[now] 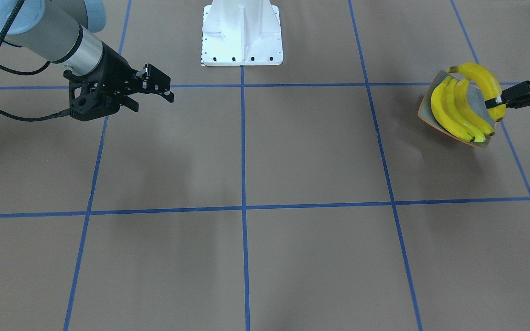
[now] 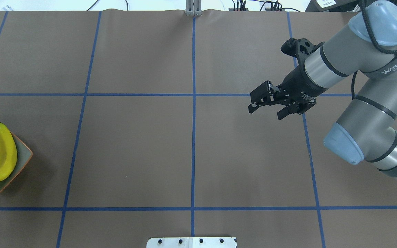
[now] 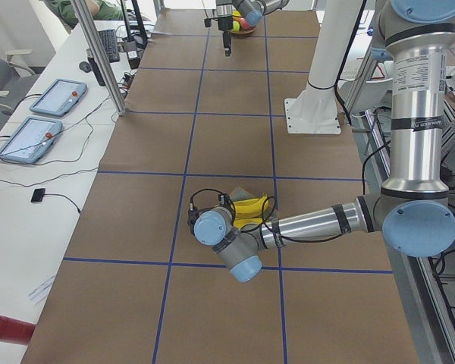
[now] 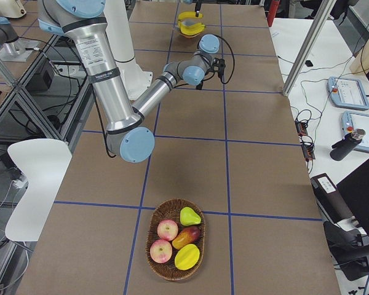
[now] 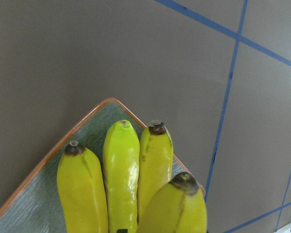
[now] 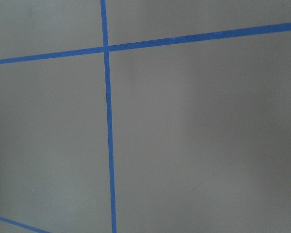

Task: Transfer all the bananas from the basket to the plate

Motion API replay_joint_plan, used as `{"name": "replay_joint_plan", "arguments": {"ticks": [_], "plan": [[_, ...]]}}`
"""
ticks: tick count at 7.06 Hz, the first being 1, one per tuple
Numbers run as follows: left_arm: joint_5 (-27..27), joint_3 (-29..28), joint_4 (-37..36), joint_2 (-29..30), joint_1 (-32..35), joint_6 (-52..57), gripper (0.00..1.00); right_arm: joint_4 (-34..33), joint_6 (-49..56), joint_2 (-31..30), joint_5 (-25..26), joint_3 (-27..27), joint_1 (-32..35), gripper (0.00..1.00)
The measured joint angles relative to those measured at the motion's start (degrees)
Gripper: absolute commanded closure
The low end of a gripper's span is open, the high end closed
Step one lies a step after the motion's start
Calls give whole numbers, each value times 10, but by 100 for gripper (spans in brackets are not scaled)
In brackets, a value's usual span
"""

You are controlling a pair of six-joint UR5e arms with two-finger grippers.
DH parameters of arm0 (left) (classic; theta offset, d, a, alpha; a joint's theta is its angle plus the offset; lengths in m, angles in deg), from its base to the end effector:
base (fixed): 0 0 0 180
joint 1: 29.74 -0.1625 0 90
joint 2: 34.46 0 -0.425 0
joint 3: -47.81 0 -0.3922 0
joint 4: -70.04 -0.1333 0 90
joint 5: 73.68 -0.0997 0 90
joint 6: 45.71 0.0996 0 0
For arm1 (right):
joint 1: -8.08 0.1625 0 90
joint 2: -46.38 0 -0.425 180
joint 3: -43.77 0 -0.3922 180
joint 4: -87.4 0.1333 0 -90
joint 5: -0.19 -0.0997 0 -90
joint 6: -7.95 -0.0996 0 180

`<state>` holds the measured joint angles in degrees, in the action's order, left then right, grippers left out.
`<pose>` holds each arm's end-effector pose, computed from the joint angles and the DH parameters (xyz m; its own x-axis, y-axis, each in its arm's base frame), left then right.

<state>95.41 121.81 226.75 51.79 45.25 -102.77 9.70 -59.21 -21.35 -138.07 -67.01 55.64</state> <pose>0.0753 -0.4179 0.6591 0.1467 -0.1497 -0.9778 -0.0987 0.9813 -0.1650 -0.3336 -0.4523 0.2438 0.3835 0.0365 0.9228 0.0779 0.9944 -0.0717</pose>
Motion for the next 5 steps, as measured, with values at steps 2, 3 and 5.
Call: {"name": "replay_joint_plan", "arguments": {"ticks": [2, 3, 5], "plan": [[-5, 1, 7, -8, -22, 0, 100, 0, 0, 0, 0, 1, 1, 1], [-9, 0, 13, -13, -34, 0, 100, 0, 0, 0, 0, 1, 1, 1], [-13, -1, 16, -17, -51, 0, 100, 0, 0, -2, 0, 2, 1, 1]]}}
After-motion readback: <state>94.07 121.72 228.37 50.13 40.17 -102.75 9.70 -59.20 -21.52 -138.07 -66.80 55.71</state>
